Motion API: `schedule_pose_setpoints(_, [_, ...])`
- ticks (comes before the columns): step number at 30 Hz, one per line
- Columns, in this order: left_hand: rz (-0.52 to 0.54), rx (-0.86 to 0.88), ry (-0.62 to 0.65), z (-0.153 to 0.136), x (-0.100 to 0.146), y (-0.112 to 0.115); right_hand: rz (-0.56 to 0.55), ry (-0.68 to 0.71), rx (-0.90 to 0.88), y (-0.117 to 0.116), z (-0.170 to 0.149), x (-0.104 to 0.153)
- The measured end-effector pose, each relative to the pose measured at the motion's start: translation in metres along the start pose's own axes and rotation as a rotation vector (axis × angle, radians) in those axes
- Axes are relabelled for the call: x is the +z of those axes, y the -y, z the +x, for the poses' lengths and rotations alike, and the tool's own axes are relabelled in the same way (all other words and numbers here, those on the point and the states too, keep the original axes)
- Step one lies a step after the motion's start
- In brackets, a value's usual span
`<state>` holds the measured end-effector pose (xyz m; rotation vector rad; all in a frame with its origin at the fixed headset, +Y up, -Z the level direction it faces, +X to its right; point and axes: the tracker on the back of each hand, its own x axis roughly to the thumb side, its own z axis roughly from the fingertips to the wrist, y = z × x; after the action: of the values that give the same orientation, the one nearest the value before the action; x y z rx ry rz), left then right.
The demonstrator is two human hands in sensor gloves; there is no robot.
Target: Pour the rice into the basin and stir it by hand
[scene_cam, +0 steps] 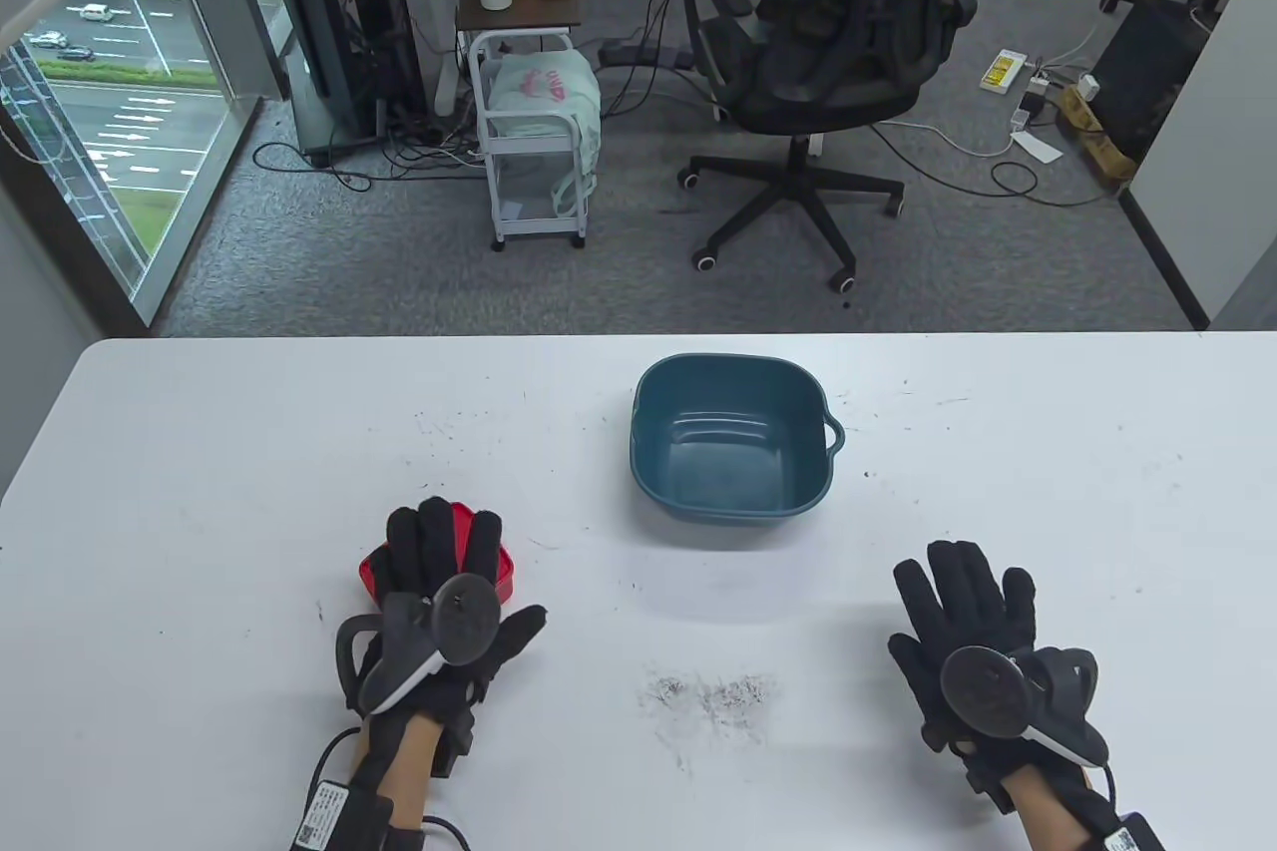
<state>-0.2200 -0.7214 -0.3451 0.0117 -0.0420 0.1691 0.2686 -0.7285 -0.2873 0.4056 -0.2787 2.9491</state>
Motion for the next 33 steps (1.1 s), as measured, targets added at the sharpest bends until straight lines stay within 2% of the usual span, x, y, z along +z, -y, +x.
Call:
schedule_pose_setpoints(3, [-0.146, -0.022, -0.094, -0.019, -0.018, -0.002, 0.004, -0.008, -0.020, 0.001, -0.003, 0.000])
schedule_pose_setpoints(6, [-0.352, -0.032, -0.166, -0.040, -0.034, 0.009, 0.013, -0.019, -0.039, 0.001, -0.006, 0.001])
schedule_pose_setpoints(10, [-0.479, 0.093, -0.209, -0.063, -0.040, 0.024, 0.015, -0.030, -0.055, 0.001, -0.008, 0.001])
schedule_pose_setpoints(16, [-0.401, 0.151, -0.164, -0.069, -0.039, 0.027, 0.026, -0.035, -0.076, 0.000, -0.010, 0.000])
schedule_pose_setpoints(19, [-0.296, 0.166, -0.128, -0.068, -0.037, 0.025, 0.028, -0.038, -0.077, 0.001, -0.010, 0.000])
schedule_pose_setpoints(21, [-0.280, 0.233, -0.092, -0.064, -0.036, 0.023, 0.021, -0.037, -0.087, 0.002, -0.011, 0.000])
schedule_pose_setpoints(24, [-0.253, 0.285, -0.011, -0.044, -0.033, 0.014, 0.025, -0.035, -0.095, 0.002, -0.011, 0.000])
schedule_pose_setpoints(28, [-0.227, 0.283, 0.127, 0.006, -0.026, 0.001, 0.031, -0.031, -0.102, 0.001, -0.011, 0.000])
schedule_pose_setpoints(33, [-0.215, 0.254, 0.279, 0.067, -0.013, 0.005, 0.029, -0.025, -0.111, 0.001, -0.012, 0.000])
